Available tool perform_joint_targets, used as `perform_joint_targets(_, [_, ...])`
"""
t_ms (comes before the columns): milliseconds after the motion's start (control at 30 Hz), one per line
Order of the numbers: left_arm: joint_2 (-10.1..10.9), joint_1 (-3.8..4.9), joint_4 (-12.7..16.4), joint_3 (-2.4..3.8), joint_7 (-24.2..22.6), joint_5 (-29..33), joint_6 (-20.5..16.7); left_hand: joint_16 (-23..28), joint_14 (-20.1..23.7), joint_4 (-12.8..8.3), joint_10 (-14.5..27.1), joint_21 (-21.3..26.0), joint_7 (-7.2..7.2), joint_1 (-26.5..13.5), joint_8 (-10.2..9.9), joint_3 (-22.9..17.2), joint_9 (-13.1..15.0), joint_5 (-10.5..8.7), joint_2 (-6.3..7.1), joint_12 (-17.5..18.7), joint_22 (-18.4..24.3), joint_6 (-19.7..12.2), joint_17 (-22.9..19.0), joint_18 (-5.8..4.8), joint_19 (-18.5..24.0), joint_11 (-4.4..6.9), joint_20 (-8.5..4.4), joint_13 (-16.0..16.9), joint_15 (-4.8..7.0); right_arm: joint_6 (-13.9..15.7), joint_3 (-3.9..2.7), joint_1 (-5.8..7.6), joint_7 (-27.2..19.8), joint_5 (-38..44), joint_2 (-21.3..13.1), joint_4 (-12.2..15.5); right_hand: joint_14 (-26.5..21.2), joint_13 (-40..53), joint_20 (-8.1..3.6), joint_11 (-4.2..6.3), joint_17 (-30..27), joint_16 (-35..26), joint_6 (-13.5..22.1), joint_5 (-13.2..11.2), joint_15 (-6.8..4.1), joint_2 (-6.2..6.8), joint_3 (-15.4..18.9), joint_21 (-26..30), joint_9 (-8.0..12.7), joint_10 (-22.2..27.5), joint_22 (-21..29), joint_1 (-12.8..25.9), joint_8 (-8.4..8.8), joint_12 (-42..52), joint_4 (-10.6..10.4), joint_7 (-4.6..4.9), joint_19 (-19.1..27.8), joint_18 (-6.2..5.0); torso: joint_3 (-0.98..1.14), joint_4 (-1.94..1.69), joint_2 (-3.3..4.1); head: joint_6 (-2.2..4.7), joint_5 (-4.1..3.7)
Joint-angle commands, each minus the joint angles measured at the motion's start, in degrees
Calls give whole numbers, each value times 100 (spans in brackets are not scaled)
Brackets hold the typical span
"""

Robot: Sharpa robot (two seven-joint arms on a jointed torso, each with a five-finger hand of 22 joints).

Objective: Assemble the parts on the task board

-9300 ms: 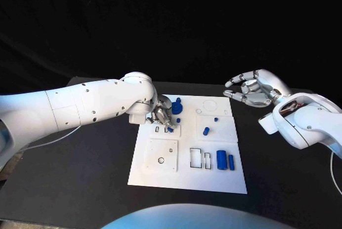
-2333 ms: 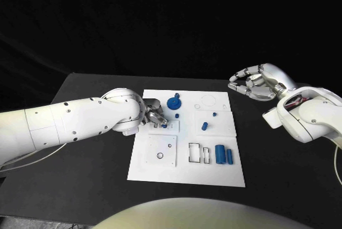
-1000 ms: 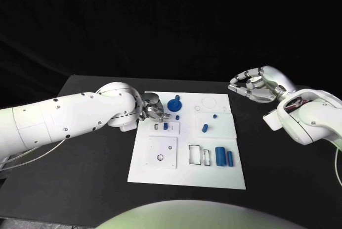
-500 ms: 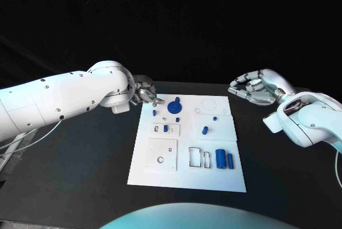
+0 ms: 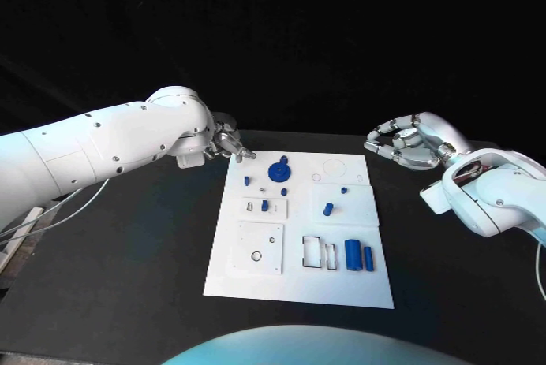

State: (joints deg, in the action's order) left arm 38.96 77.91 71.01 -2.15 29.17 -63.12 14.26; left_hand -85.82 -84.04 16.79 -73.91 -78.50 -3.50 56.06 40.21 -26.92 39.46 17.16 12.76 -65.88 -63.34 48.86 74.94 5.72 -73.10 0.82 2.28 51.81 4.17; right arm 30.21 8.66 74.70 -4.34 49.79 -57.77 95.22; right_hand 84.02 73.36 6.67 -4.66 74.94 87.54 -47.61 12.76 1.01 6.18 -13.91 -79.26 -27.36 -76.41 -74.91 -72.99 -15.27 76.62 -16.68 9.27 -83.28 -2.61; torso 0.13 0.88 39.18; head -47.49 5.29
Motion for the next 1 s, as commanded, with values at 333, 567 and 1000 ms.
perform_joint_targets(333, [-376,-52,-618,-91,-39,36,511,39,-325,2,61,50,-51,43,-155,141,-113,-3,-27,15,23,-33,381,-20,27,-58,41,-39,-54,-84,0,-5,-11,34,26,3,427,-3,-4,-3,795,-30,45,-11,-49,-13,41,35,-6,29,-766,76,-32,-24,5,16,50,-36,0,7,-1,-37,31])
perform_joint_targets(567, [-495,-117,-780,-137,-53,119,579,40,-324,1,79,51,-69,46,-211,180,-165,-5,-56,21,20,-54,379,-21,27,-73,48,-51,-67,-88,0,-5,-15,34,37,6,427,-3,-4,-3,795,-30,45,-11,-49,-13,41,35,-6,29,-766,76,-32,-24,5,16,50,-36,2,0,-3,-53,28])
perform_joint_targets(1000, [-555,-222,-860,-176,-56,184,717,31,-327,-4,92,50,-77,77,-245,194,-209,0,-111,24,14,-38,396,-22,25,-82,57,-65,-77,-91,0,-7,-15,34,46,1,427,-1,-5,-2,794,-31,47,-6,-49,-16,42,37,-6,27,-765,77,-34,-23,7,16,51,-37,14,4,-11,-63,44])
